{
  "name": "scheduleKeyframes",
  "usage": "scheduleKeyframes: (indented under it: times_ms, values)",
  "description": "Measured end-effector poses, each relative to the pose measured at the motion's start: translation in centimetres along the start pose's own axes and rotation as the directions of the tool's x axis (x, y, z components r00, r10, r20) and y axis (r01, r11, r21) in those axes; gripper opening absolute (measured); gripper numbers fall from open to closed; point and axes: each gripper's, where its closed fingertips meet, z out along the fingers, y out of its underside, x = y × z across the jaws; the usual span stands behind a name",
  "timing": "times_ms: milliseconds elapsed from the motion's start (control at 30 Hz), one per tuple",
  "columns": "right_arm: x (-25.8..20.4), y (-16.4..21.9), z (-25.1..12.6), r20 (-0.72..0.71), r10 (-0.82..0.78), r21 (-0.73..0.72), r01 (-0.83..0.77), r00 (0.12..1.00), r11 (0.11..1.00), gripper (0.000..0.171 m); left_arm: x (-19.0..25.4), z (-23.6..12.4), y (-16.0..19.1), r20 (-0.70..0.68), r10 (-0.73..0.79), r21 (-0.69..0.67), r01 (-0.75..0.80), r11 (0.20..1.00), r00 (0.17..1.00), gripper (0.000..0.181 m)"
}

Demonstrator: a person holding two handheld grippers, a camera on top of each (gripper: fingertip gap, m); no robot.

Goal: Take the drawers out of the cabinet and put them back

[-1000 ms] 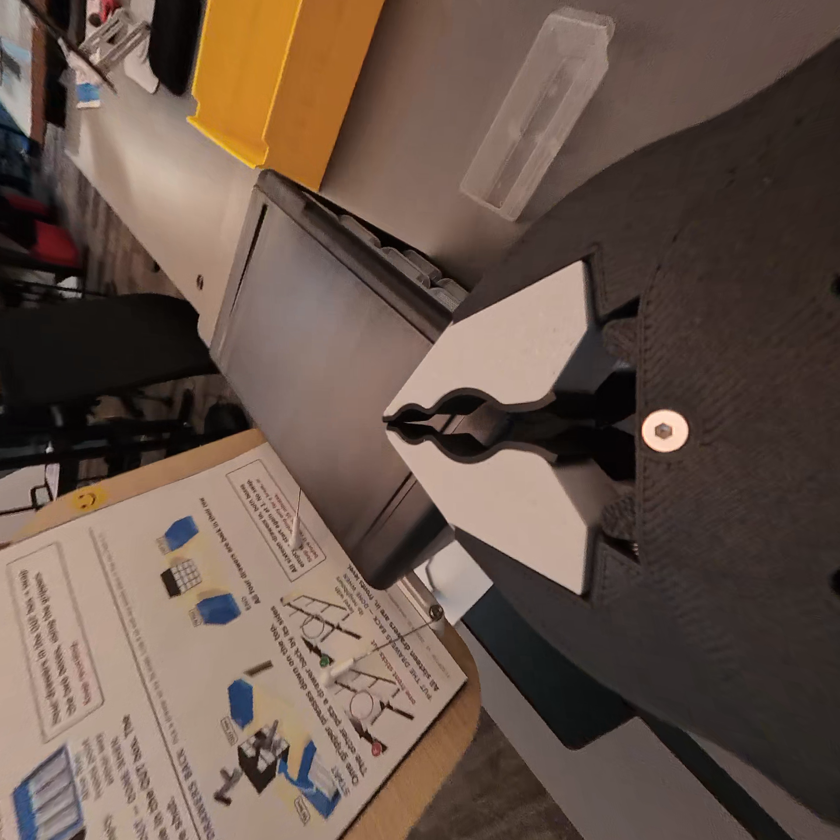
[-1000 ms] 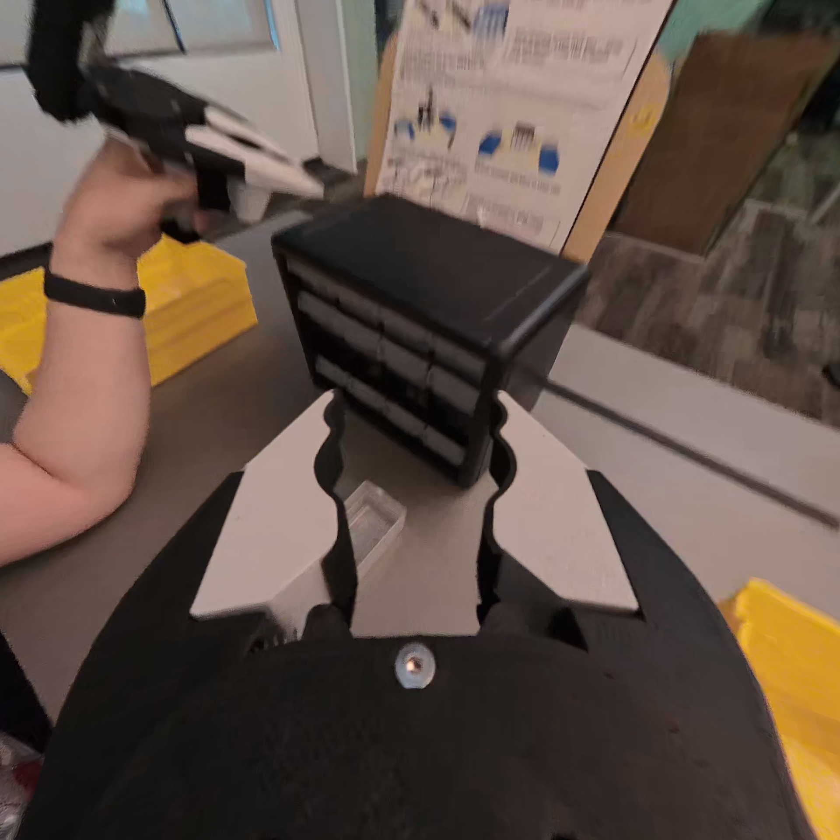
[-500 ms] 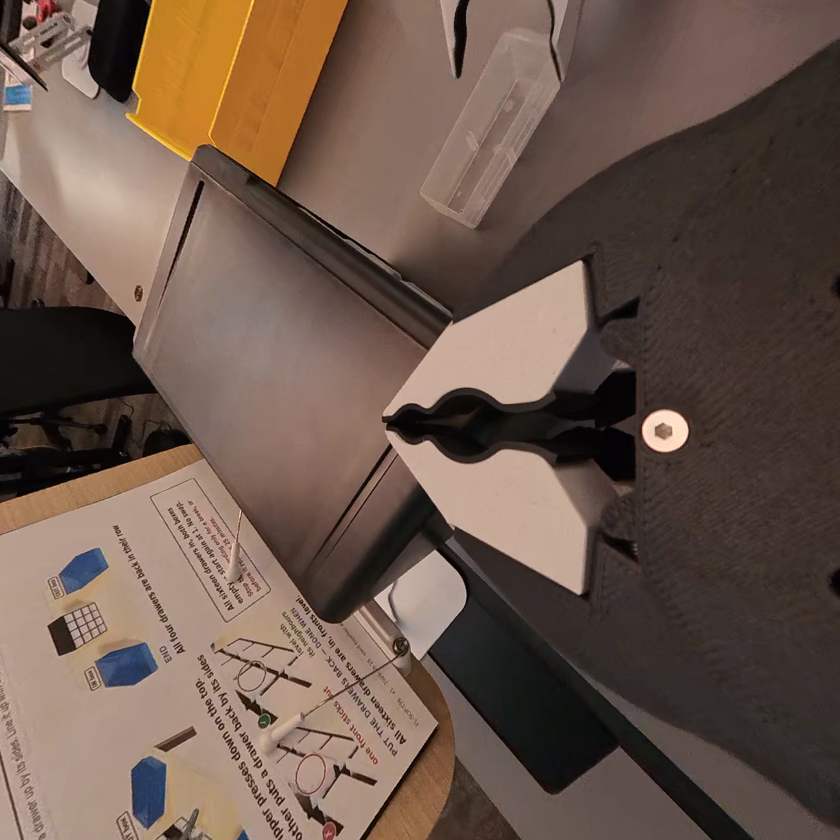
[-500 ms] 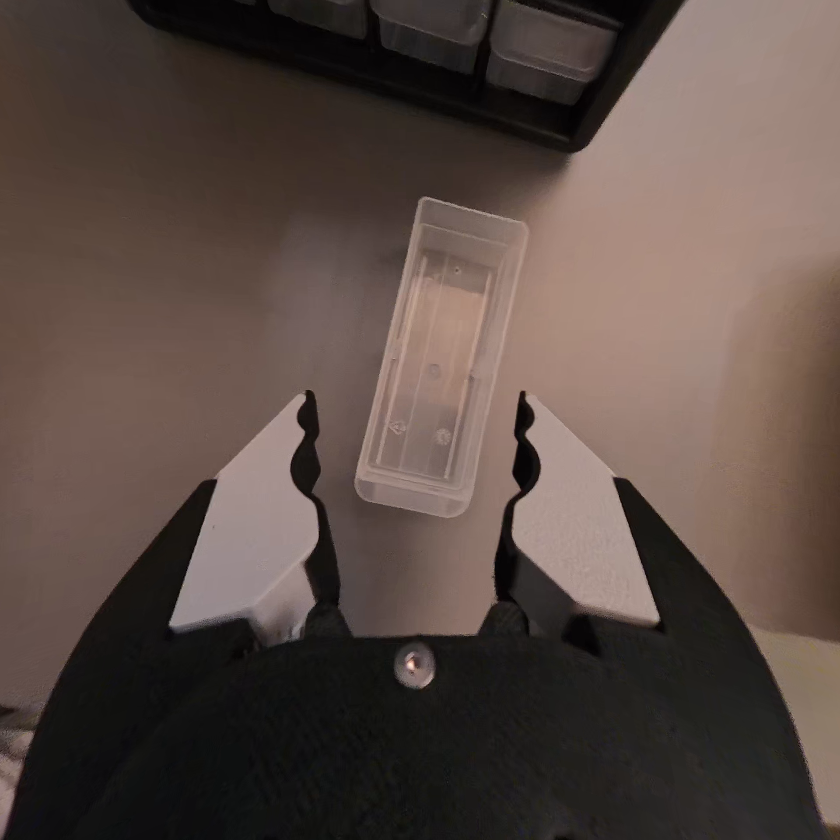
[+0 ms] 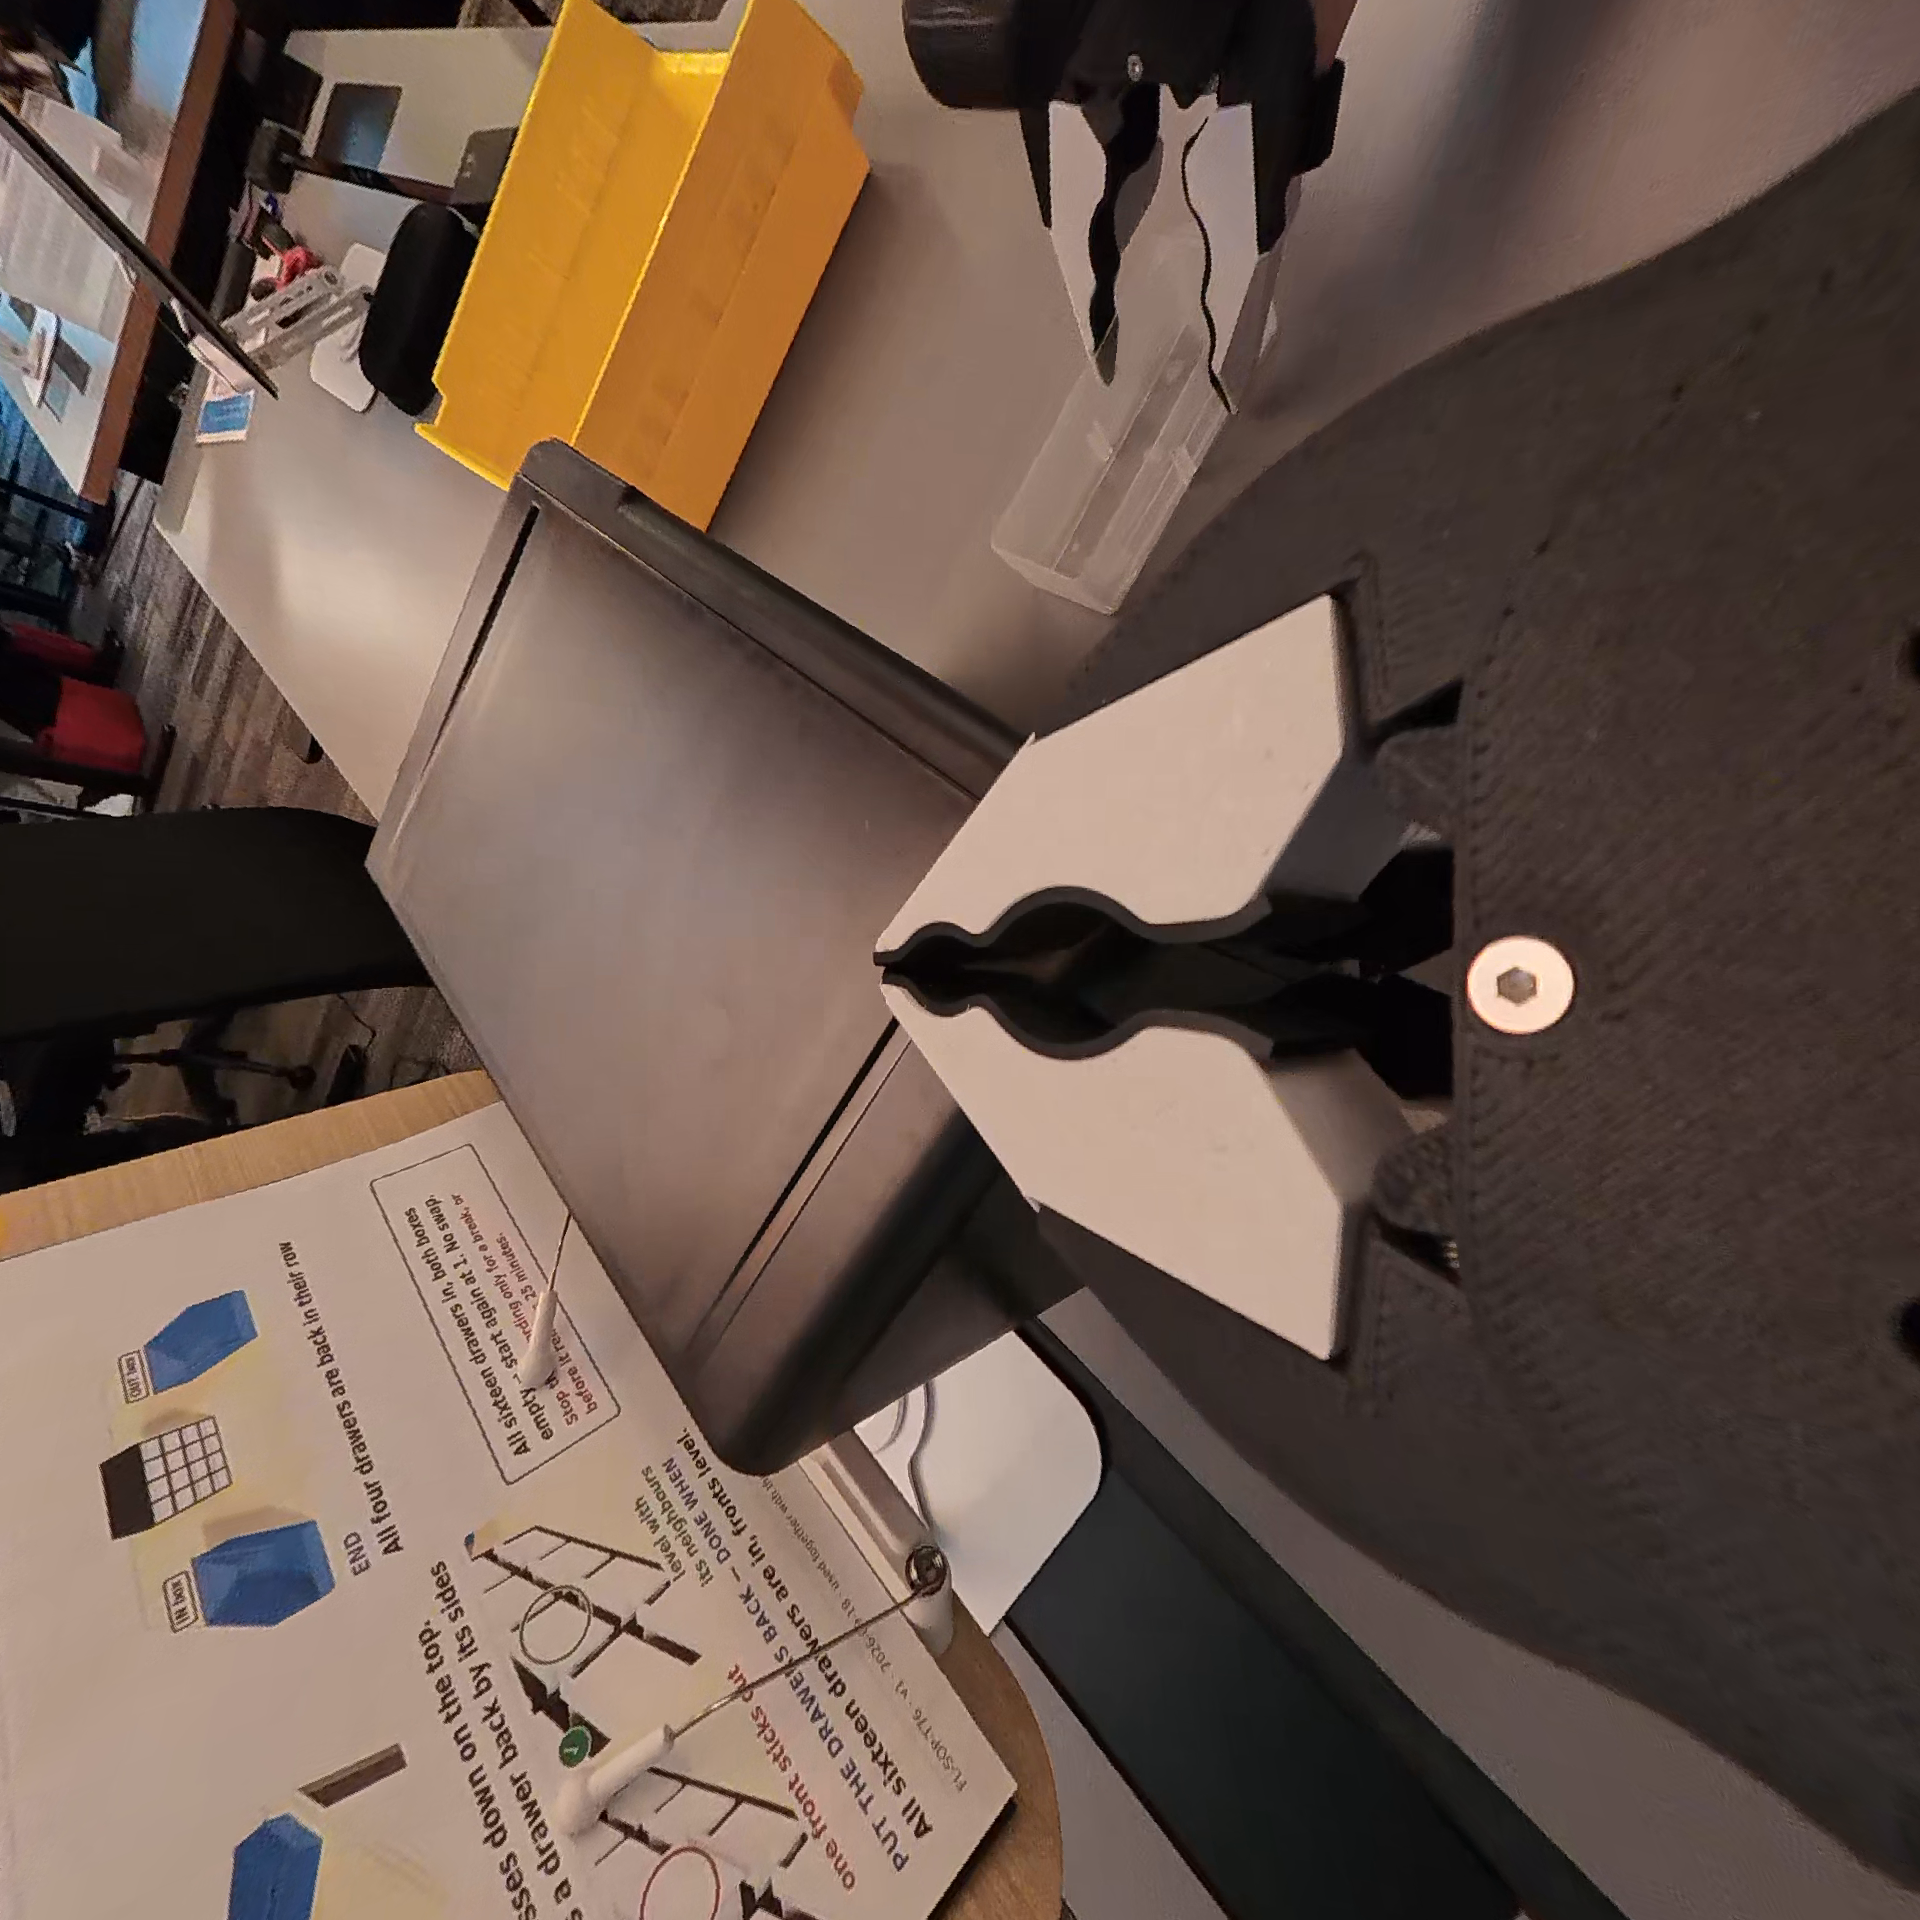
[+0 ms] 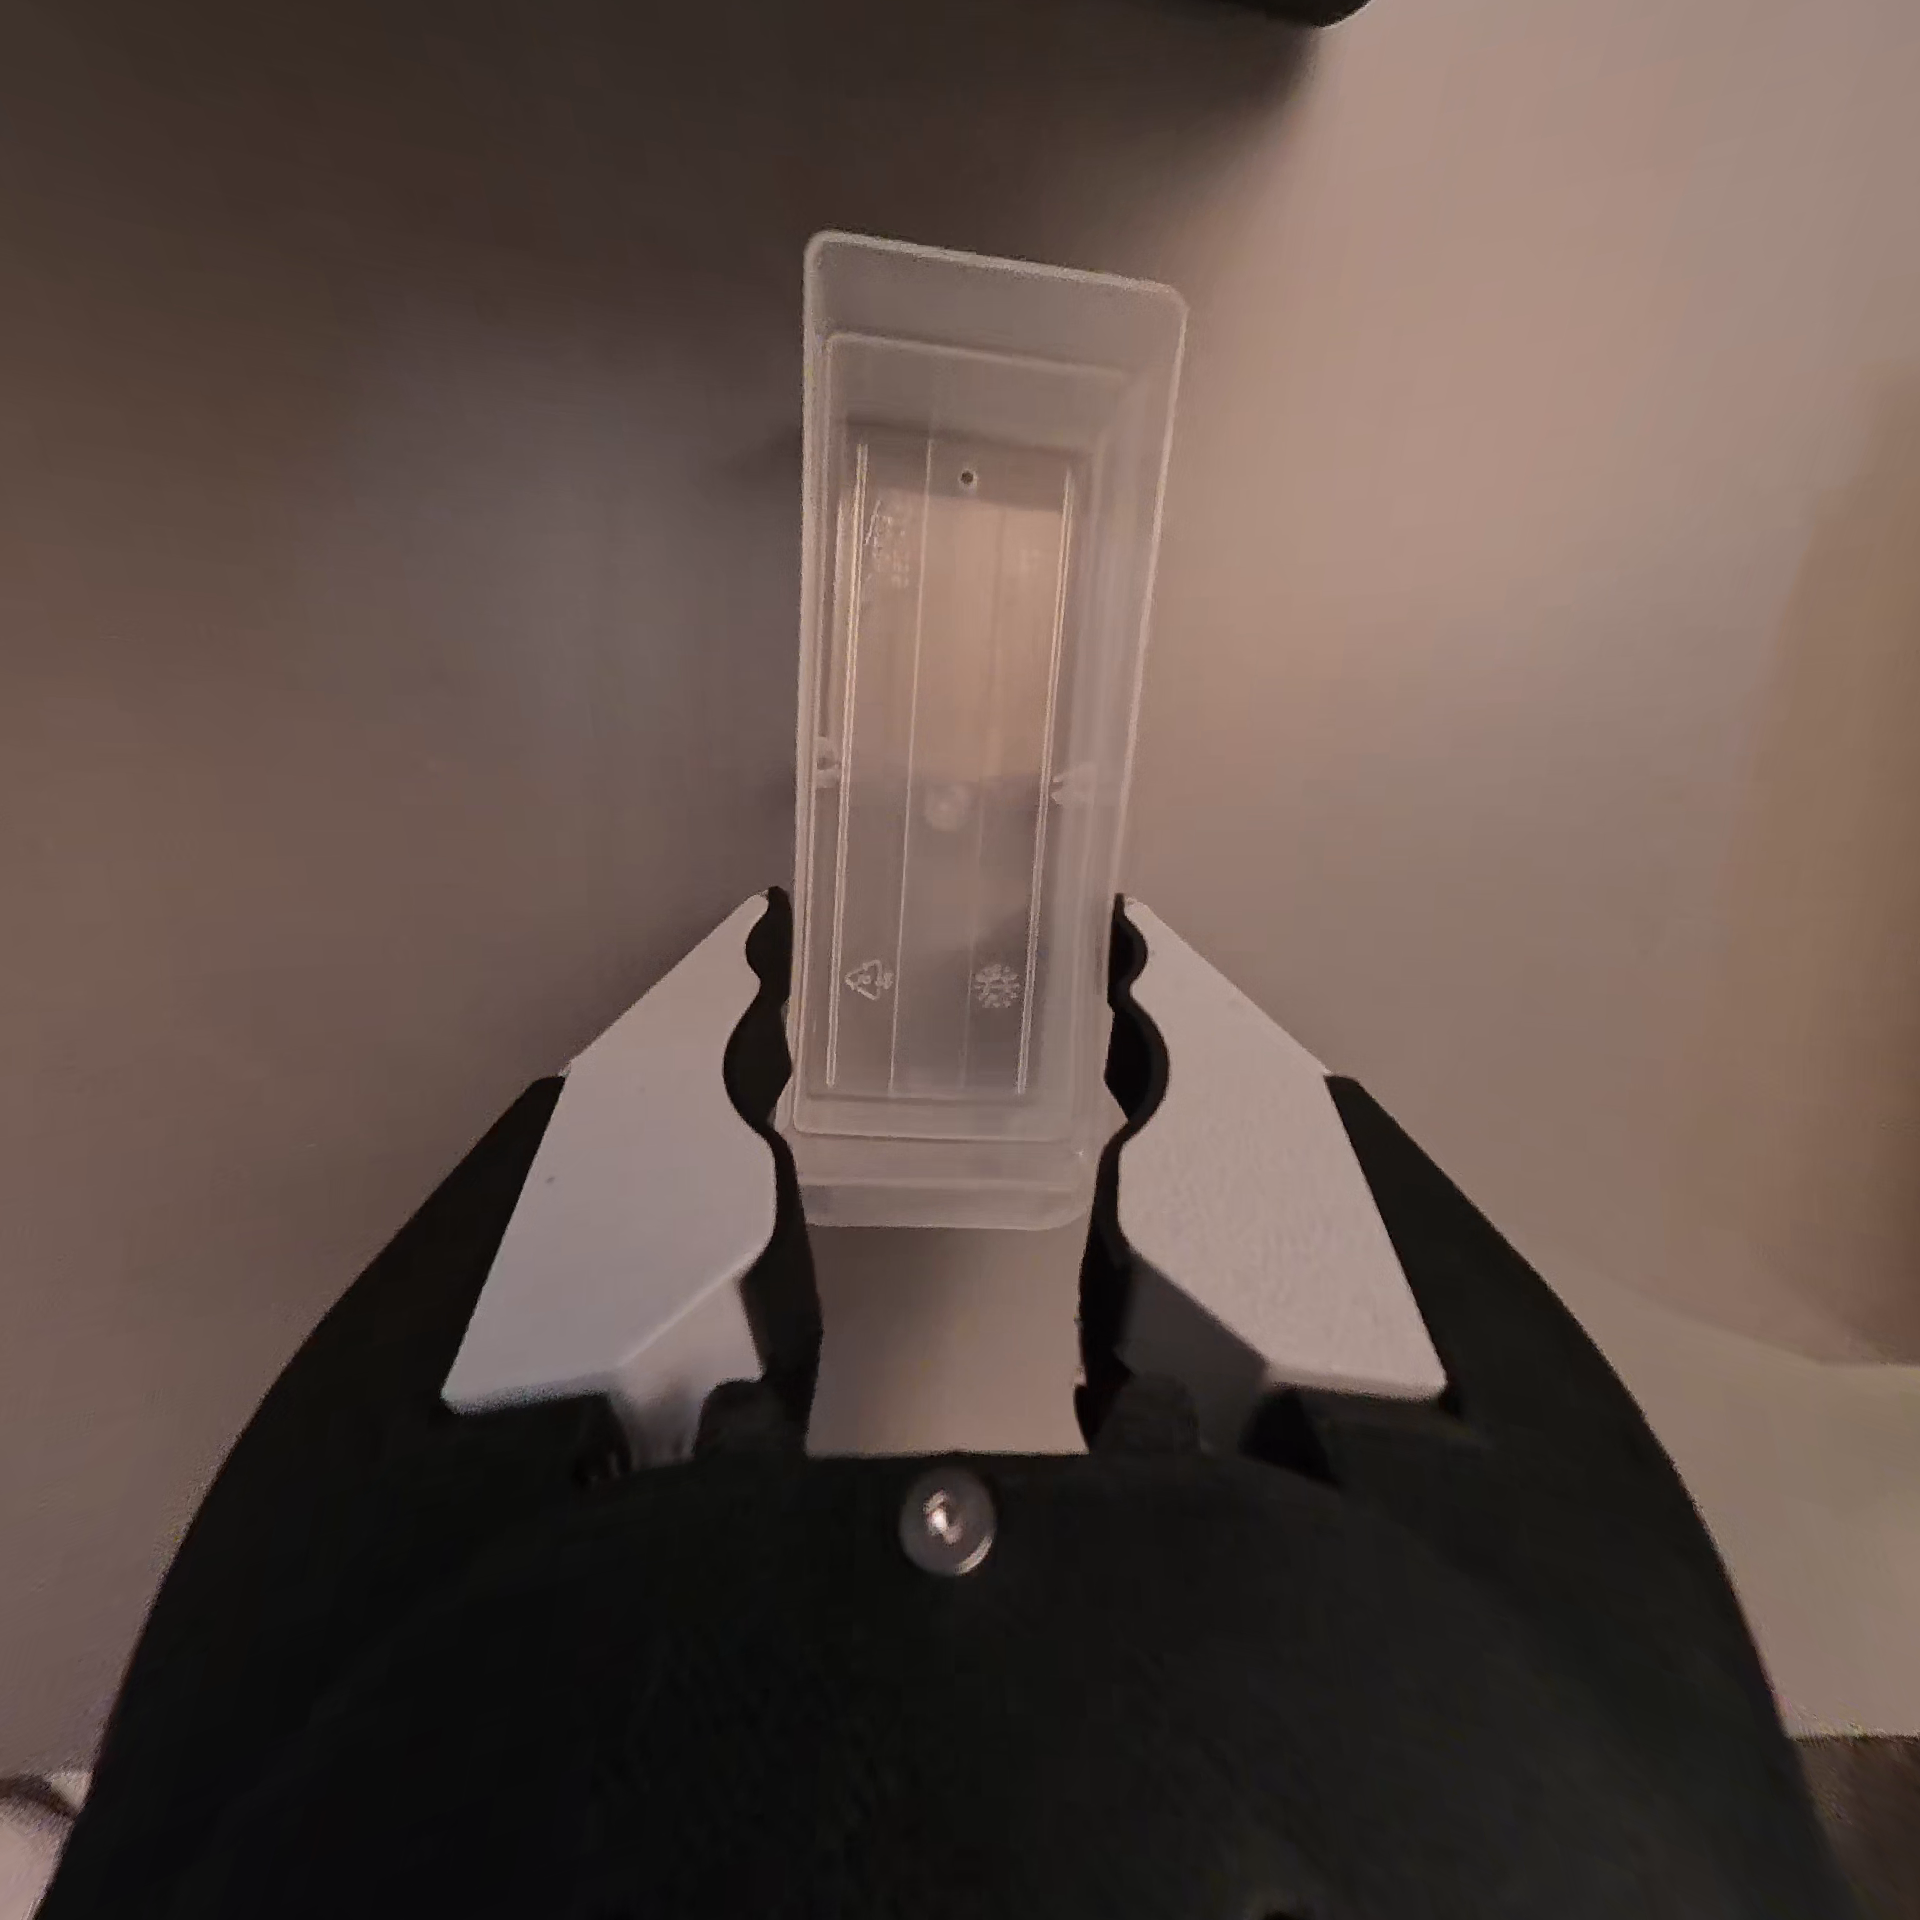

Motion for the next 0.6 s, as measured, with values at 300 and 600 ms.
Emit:
scheduleKeyframes:
  times_ms: [300, 600]
  values:
    - [1.1, -3.2, -2.8, 0.01, 0.001, 0.109, -0.002, 1.0, 0.994, 0.056, 0.1, 0.0, 0.0, -0.008, 0.007, 0.002, -0.007, 1.0, 1.0, 0.0]
    - [2.3, -8.5, -3.2, 0.02, -0.004, 0.106, 0.001, 1.0, 0.994, 0.056, 0.1, 0.0, 0.0, -0.008, 0.009, 0.0, -0.009, 1.0, 1.0, 0.0]
